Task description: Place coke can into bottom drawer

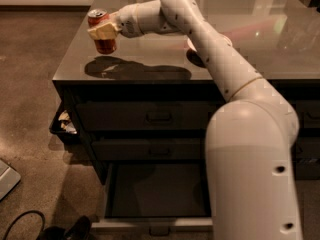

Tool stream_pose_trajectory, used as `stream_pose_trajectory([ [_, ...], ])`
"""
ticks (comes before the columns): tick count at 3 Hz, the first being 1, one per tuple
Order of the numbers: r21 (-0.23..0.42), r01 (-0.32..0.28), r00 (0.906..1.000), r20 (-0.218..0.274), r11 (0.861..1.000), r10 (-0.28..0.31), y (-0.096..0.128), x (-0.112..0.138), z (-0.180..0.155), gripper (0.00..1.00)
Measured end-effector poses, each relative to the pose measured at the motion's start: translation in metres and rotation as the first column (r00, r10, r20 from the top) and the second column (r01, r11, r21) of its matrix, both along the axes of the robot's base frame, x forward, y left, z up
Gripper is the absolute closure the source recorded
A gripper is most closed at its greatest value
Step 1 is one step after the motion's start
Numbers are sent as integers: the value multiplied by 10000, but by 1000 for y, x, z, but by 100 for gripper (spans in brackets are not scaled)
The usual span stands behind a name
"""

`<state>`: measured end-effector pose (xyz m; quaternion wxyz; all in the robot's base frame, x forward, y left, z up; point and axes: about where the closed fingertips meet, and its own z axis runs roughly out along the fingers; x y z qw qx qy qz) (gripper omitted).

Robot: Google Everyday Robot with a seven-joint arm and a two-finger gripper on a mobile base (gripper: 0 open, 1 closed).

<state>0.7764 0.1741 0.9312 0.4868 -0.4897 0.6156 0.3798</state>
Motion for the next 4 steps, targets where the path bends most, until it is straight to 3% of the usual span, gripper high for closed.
stream_pose_trajectory([
  [2,-233,368,9992,161,9991,-364,-45,-43,18,100],
  [3,-516,515,9986,-121,9973,-522,-70,-72,12,100],
  [4,-970,936,9906,-905,9909,-1024,-104,-113,-21,100],
])
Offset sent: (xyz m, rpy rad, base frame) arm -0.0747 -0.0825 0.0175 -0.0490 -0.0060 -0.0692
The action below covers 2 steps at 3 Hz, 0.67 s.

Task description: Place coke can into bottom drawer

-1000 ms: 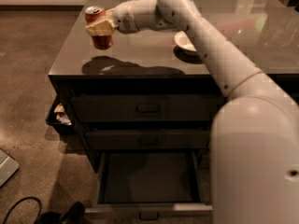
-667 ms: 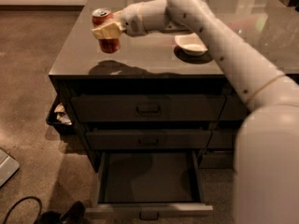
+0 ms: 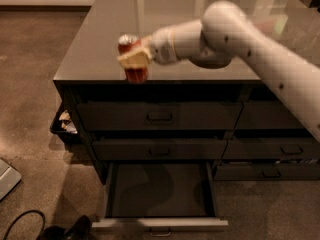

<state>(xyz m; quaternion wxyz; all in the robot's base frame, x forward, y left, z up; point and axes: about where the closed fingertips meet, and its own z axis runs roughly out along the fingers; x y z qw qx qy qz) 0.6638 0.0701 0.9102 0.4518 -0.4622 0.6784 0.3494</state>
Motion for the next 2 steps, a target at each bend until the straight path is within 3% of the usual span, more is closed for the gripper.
stream_pose_trajectory([
  [1,253,233,9975,-666,9994,-215,-14,-30,-52,100],
  [2,1142,554,9946,-938,9919,-448,-24,-62,-99,100],
])
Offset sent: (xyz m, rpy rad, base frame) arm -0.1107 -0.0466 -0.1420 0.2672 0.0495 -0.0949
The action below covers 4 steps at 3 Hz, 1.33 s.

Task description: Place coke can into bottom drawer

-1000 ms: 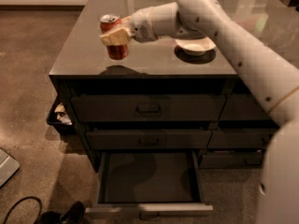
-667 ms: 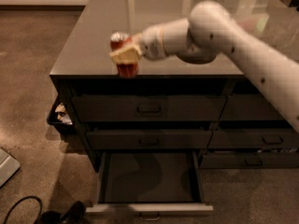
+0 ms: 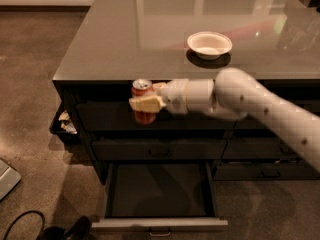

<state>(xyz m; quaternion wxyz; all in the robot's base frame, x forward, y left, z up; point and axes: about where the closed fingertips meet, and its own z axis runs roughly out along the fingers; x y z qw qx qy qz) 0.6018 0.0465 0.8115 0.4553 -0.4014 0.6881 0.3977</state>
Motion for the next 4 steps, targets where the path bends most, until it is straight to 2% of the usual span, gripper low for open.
stream_pose_trajectory([
  [1,615,46,9992,389,9981,-70,-3,-31,-29,100],
  [2,613,44,9992,392,9981,-68,-2,-31,-29,100],
  [3,395,-144,9970,760,9991,114,4,-28,-22,100],
  [4,118,-588,9975,409,9982,583,2,-31,-74,100],
])
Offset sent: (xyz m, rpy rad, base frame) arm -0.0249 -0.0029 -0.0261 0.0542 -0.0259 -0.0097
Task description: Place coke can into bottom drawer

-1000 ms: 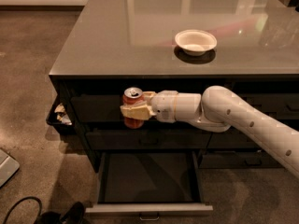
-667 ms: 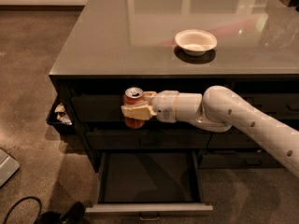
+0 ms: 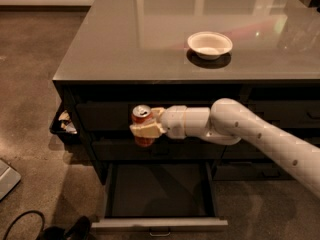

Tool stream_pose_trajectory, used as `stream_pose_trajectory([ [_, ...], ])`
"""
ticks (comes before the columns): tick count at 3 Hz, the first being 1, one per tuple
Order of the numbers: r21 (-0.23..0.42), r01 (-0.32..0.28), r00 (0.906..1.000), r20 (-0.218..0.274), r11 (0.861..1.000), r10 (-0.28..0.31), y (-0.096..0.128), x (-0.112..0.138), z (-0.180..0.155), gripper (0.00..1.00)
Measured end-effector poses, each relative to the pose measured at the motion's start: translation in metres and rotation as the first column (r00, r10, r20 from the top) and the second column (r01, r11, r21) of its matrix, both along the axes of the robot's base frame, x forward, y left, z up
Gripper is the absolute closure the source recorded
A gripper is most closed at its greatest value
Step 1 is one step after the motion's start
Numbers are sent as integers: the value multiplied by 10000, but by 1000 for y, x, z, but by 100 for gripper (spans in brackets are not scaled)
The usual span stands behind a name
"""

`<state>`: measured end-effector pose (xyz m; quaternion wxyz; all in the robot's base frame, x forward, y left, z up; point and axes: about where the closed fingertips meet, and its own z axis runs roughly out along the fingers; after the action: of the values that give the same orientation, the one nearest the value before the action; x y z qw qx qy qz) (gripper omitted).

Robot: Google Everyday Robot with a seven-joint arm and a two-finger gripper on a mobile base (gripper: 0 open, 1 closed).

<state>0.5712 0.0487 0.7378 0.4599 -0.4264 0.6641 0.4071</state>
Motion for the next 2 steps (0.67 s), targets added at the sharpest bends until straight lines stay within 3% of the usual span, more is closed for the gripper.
stream_pose_trajectory([
  [2,347,283,9871,-1587,9990,-224,-25,-19,-156,100],
])
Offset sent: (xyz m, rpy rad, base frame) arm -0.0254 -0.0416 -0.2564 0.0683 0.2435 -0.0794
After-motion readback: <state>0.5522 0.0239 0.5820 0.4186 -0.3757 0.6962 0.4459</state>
